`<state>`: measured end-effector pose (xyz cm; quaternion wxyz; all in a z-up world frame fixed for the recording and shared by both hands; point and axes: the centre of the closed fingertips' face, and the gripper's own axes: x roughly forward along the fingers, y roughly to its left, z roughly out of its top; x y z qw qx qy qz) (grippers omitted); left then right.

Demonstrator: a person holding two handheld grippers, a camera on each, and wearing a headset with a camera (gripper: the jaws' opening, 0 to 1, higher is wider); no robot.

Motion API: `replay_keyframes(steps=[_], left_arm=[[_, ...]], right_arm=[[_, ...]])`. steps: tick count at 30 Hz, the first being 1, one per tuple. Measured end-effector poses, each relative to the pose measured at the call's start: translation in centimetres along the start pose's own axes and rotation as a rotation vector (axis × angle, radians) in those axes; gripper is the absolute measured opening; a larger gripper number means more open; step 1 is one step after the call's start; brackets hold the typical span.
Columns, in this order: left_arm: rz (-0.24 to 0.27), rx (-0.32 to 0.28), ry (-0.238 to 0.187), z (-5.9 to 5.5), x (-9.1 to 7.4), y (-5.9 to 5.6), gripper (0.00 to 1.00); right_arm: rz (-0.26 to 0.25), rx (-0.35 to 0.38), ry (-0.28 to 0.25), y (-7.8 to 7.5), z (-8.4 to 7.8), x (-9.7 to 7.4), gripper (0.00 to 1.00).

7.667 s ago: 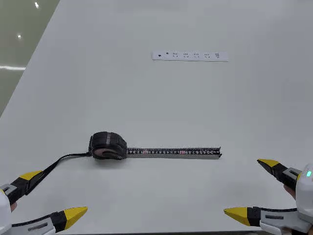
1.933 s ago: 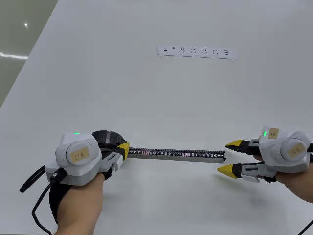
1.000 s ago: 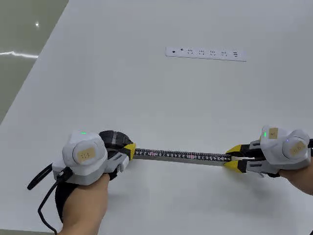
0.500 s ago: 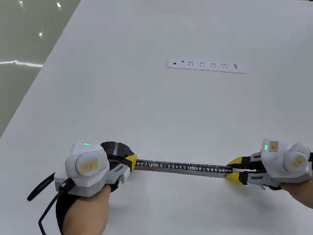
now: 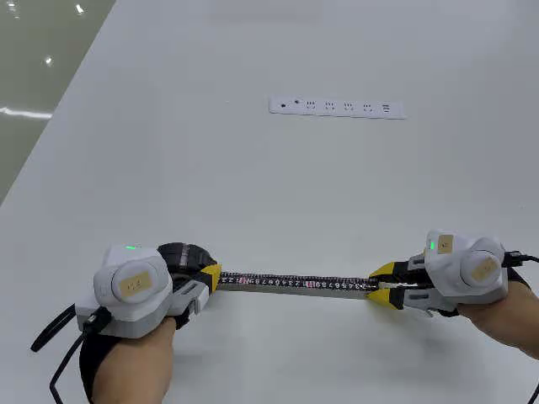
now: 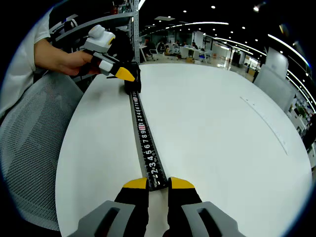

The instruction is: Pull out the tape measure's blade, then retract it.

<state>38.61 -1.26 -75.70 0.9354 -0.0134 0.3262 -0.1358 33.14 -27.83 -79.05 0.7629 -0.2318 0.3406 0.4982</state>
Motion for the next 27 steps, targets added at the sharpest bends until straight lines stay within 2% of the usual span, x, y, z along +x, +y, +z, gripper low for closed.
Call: replay_keyframes(steps=[12,23,27], left_arm=[[-0.003,0.000,0.000,0.0,0.0,-0.1,0.56],[-0.003,-0.001,0.004,0.0,0.0,-0.1,0.56],[-0.003,-0.003,0.004,0.0,0.0,-0.1,0.56]], right_arm=[[0.005,0.017,-0.011,0.5,0.9,0.8,0.10],[0.040,0.006,-0.049,1.4,3.7,2.9,0.09],[0.045,0.003,-0.050,1.4,4.2,3.4,0.09]])
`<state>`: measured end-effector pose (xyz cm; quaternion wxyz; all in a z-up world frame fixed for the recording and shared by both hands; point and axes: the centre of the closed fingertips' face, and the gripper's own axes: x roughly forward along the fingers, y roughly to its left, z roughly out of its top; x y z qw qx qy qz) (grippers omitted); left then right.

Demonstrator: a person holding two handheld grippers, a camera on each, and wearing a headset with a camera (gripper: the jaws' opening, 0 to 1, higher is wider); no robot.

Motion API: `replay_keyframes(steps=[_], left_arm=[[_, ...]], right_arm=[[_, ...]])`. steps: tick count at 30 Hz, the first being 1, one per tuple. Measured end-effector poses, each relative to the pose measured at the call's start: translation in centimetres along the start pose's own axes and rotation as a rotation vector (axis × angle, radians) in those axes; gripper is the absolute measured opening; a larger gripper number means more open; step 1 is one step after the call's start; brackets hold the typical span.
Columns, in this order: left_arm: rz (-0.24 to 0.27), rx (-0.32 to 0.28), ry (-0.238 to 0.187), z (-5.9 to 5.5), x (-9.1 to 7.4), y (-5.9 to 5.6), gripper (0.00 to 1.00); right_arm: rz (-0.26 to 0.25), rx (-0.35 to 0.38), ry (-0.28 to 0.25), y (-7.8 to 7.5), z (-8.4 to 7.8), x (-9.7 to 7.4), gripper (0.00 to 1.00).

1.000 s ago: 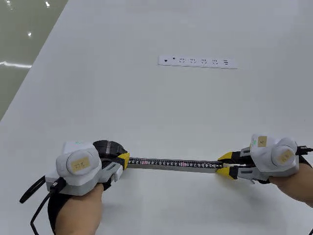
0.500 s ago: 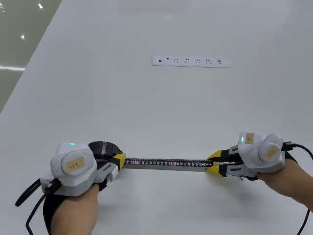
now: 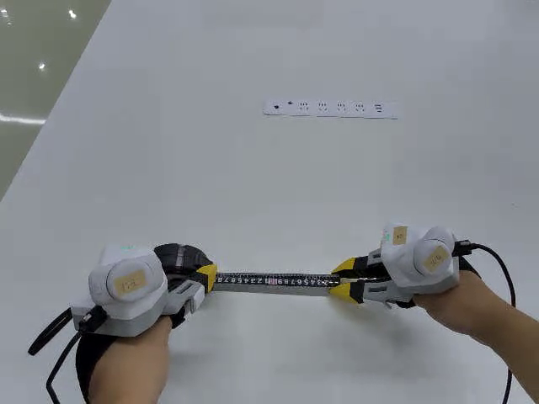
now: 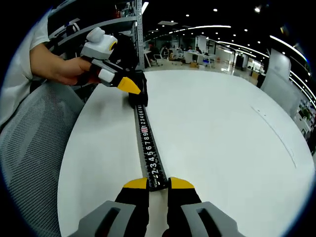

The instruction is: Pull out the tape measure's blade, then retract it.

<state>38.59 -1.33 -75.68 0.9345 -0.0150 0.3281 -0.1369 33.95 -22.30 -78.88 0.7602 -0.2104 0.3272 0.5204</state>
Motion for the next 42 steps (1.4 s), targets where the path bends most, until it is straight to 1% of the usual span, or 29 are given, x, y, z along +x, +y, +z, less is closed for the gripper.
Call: replay_keyframes(steps=[7,12,15,16,18,23,32,38,40,42], left_arm=[[-0.001,-0.001,0.000,0.0,0.0,0.0,0.56],[-0.002,-0.003,0.001,0.0,0.0,0.0,0.55],[-0.002,-0.002,-0.002,0.0,0.0,0.0,0.55],[-0.002,-0.002,-0.002,0.0,0.0,0.0,0.55],[-0.003,-0.003,0.000,0.0,0.0,0.0,0.55],[-0.004,-0.004,0.001,0.0,-0.1,0.0,0.55],[-0.004,-0.007,0.002,0.0,0.0,0.0,0.55],[-0.005,-0.009,0.002,0.0,-0.1,0.1,0.55],[-0.006,-0.010,0.002,-0.1,-0.1,0.1,0.55],[-0.007,-0.010,0.004,-0.1,-0.1,0.1,0.55]], right_arm=[[0.008,0.007,-0.008,0.3,0.4,0.3,0.09],[0.021,0.003,-0.013,0.4,0.9,1.1,0.09],[0.031,0.013,-0.019,0.6,1.2,1.4,0.09],[0.033,0.016,-0.037,0.7,1.6,1.6,0.09],[0.035,0.015,-0.033,0.8,1.9,2.1,0.09],[0.045,0.017,-0.048,1.1,2.9,3.1,0.09],[0.054,0.024,-0.065,1.2,3.6,3.7,0.09],[0.059,0.025,-0.077,1.6,4.5,4.6,0.09],[0.057,0.009,-0.071,1.7,4.7,4.9,0.09],[0.062,0.012,-0.077,1.8,5.1,5.2,0.09]])
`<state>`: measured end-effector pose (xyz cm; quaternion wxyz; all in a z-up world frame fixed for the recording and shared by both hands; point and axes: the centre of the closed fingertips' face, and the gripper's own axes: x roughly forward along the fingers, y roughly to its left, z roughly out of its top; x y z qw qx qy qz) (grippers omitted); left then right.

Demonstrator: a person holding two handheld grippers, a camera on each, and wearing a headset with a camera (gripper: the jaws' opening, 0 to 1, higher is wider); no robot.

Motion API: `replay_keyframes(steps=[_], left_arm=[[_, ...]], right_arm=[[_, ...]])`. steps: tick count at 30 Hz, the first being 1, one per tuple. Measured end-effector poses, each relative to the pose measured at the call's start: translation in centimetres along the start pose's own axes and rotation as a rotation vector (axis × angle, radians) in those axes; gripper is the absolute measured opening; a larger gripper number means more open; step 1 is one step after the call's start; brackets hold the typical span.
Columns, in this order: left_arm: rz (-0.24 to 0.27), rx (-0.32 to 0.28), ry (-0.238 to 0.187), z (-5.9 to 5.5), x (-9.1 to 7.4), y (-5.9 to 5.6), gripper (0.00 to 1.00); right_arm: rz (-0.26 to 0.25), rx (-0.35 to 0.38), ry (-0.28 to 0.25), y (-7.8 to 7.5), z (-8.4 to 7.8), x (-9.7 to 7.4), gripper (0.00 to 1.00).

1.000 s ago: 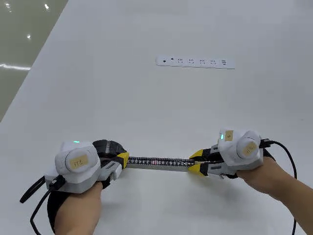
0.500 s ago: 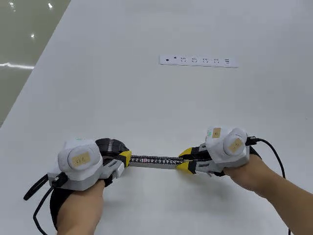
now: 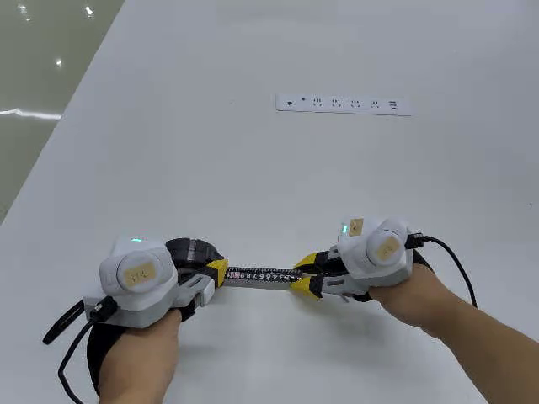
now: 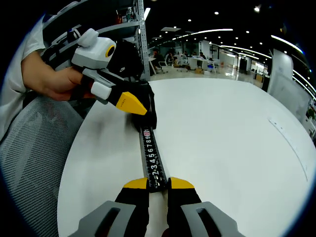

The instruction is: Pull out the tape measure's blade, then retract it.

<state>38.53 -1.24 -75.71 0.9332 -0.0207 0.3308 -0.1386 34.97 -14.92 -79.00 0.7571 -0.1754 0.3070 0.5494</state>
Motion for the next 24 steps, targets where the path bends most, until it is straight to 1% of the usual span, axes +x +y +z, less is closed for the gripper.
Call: replay_keyframes(steps=[7,8,16,24], left_arm=[[-0.002,-0.012,-0.001,0.0,0.0,0.0,0.55],[-0.003,-0.012,-0.002,0.0,0.0,0.0,0.55],[-0.004,-0.014,0.000,0.0,0.0,0.0,0.55],[-0.006,-0.021,-0.001,0.0,0.0,0.1,0.55]], right_arm=[[-0.004,-0.008,-0.016,-0.1,0.6,0.7,0.09],[-0.001,-0.009,-0.025,0.0,0.8,0.9,0.09],[0.000,-0.006,-0.040,0.2,2.0,2.3,0.09],[0.013,-0.005,-0.054,0.5,3.1,3.5,0.09]])
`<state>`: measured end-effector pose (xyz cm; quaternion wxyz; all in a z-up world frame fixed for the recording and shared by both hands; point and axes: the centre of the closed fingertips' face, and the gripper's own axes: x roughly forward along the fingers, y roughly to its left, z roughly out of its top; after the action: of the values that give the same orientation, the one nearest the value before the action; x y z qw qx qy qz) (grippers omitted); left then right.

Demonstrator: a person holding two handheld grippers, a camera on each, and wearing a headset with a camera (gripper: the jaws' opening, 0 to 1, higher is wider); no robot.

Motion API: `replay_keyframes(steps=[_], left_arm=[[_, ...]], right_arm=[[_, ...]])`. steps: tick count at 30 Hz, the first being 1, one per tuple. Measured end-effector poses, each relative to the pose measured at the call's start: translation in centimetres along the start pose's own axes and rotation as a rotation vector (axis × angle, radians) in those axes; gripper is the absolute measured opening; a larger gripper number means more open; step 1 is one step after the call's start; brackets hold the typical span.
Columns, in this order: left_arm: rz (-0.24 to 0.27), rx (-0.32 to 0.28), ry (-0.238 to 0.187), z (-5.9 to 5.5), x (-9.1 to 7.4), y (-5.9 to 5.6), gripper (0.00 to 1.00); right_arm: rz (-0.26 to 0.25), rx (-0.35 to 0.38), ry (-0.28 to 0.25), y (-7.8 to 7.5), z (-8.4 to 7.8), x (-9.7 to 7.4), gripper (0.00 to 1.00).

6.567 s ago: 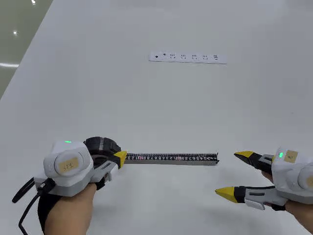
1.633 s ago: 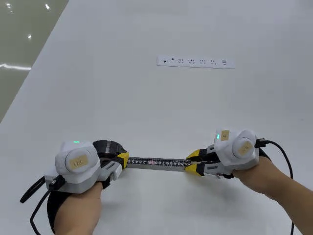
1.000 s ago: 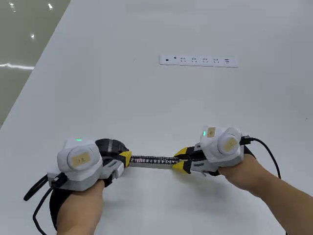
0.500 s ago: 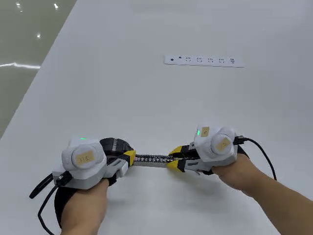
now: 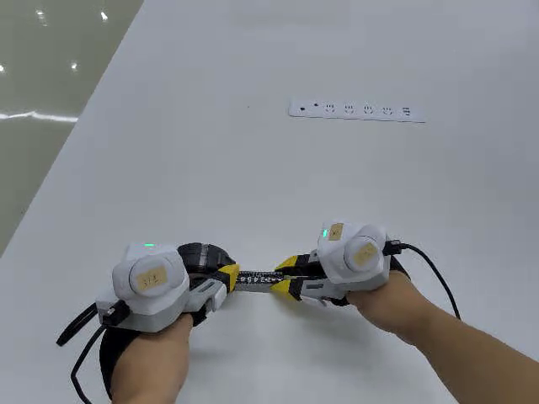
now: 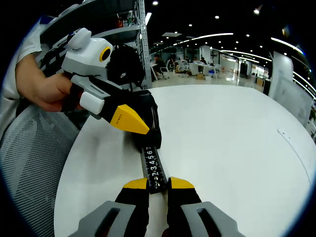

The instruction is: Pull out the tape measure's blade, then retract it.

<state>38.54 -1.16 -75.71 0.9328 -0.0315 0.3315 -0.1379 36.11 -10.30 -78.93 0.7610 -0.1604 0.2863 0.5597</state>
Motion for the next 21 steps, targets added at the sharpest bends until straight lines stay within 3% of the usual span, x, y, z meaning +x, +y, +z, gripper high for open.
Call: replay_keyframes(steps=[21], left_arm=[[-0.007,-0.026,-0.005,0.0,-0.1,0.1,0.56]], right_arm=[[0.020,0.024,-0.035,0.7,2.1,2.9,0.10]])
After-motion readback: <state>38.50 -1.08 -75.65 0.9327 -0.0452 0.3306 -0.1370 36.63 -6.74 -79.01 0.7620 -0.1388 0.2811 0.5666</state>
